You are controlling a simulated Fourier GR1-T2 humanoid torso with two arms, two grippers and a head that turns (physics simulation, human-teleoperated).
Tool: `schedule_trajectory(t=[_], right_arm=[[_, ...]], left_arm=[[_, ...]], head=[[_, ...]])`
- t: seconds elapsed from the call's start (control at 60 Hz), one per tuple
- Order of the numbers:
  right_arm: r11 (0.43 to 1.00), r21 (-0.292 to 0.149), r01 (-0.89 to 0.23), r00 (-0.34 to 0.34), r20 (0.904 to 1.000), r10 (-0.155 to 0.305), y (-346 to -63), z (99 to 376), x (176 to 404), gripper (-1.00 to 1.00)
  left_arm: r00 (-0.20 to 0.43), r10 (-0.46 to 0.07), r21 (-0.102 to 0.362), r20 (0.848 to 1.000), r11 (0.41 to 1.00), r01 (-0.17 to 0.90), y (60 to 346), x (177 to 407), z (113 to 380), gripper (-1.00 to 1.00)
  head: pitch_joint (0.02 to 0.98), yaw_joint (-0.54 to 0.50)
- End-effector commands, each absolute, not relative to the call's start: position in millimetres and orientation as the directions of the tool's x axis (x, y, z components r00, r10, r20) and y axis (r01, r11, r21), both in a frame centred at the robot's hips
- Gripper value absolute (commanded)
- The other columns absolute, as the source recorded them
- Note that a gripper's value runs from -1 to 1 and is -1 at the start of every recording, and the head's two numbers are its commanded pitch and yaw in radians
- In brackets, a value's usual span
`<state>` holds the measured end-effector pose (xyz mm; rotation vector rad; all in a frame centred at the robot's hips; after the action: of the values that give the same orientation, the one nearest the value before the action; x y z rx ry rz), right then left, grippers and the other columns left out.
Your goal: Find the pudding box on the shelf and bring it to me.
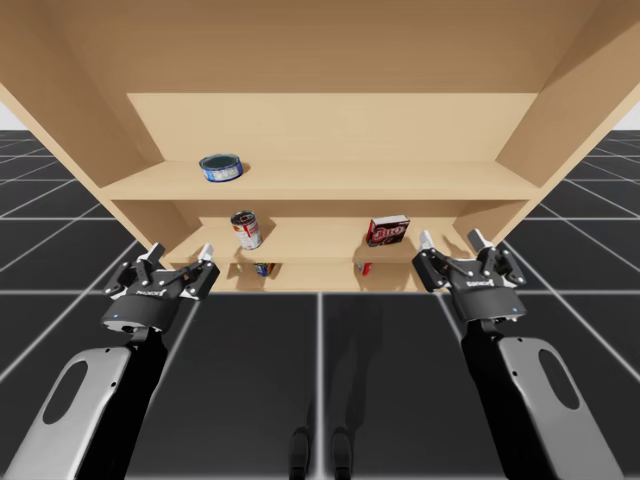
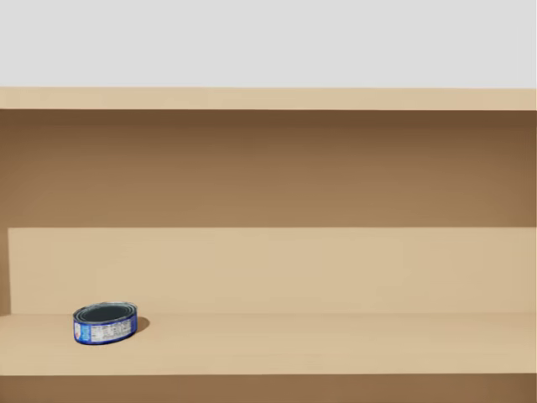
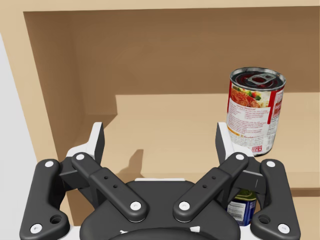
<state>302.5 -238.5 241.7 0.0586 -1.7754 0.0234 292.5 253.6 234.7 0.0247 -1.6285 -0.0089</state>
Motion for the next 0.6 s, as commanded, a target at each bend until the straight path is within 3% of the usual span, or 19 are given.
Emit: schedule_trajectory(t=[0.017,0.217,0.4,0.6], right_arm=[[1.0,0.01,-0.023,-0.204,0.9788,-0.014,-238,241,301,-1.0],[0.999,0.01,-0.044,-0.175,0.9844,-0.018,-239,238,305,-1.0],[0.999,0.007,-0.04,-0.174,0.9847,-0.014,-239,237,307,-1.0],[0.999,-0.001,-0.035,-0.164,0.9865,-0.004,-238,234,311,-1.0]], left_arm=[[-0.057,-0.02,0.02,0.998,1.0,-0.01,254,293,235,-1.0],[-0.056,-0.021,0.021,0.998,1.0,-0.01,254,293,234,-1.0],[-0.053,-0.025,0.025,0.998,1.0,-0.008,253,293,234,-1.0],[-0.049,-0.032,0.032,0.998,0.999,0.005,252,293,233,-1.0]], head=[[0.062,-0.01],[0.108,-0.01],[0.244,-0.03],[0.404,-0.13]])
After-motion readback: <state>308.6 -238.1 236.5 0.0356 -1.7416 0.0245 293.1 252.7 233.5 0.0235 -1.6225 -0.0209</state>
